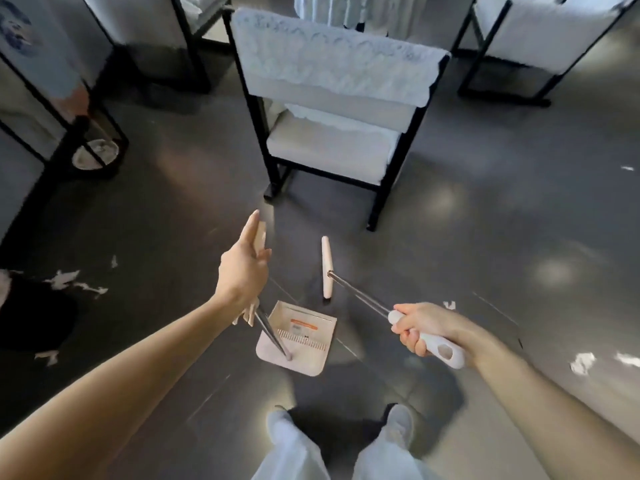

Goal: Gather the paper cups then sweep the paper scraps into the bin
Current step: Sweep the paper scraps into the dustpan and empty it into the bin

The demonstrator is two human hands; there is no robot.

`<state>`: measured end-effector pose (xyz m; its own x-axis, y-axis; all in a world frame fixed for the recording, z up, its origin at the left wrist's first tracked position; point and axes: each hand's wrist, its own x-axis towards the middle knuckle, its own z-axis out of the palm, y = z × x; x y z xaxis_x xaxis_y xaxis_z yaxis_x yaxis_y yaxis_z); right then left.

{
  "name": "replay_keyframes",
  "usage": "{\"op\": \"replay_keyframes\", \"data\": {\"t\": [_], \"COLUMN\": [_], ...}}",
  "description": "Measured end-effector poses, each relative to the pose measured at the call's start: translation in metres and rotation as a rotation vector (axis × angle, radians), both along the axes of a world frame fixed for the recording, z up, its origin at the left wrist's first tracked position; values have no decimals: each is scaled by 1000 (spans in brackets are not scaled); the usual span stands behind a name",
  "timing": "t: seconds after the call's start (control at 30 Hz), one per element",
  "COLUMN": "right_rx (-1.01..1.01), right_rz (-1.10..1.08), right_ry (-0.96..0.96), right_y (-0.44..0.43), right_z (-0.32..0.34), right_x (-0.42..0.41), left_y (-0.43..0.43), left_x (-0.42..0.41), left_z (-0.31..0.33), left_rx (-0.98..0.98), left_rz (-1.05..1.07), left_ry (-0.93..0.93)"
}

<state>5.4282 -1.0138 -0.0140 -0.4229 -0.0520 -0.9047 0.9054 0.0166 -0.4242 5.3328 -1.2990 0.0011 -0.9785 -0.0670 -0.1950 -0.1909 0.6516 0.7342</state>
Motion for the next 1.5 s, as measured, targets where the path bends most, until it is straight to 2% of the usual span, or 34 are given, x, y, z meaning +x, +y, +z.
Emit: {"op": "replay_keyframes", "data": {"t": [0.27,0.47,0.83,1.07,1.23,1.5], "right_rx": [12,3,-26,-69,-129,-144], "right_rz": [-155,-200,-304,-481,-606,-655], "right_ry": [-10,-6,20,24,32,82], "right_y": [190,326,542,691,823,1071], "right_z": [-22,-18,-17,-17,-26,-24], "right_x": [52,43,-64,-149,-197,-255], "left_y": [187,323,556,719,868,1153], "left_x": [-12,-33,-150,-253,-321,-410], "left_z": [-8,-10,-19,-5,-13,-22], "left_rx": [-35,-35,-6,-59,-116,-105], "left_rz": [-1,44,-88,-195,-311,-473], "left_ry": [10,62,114,127,130,140]}}
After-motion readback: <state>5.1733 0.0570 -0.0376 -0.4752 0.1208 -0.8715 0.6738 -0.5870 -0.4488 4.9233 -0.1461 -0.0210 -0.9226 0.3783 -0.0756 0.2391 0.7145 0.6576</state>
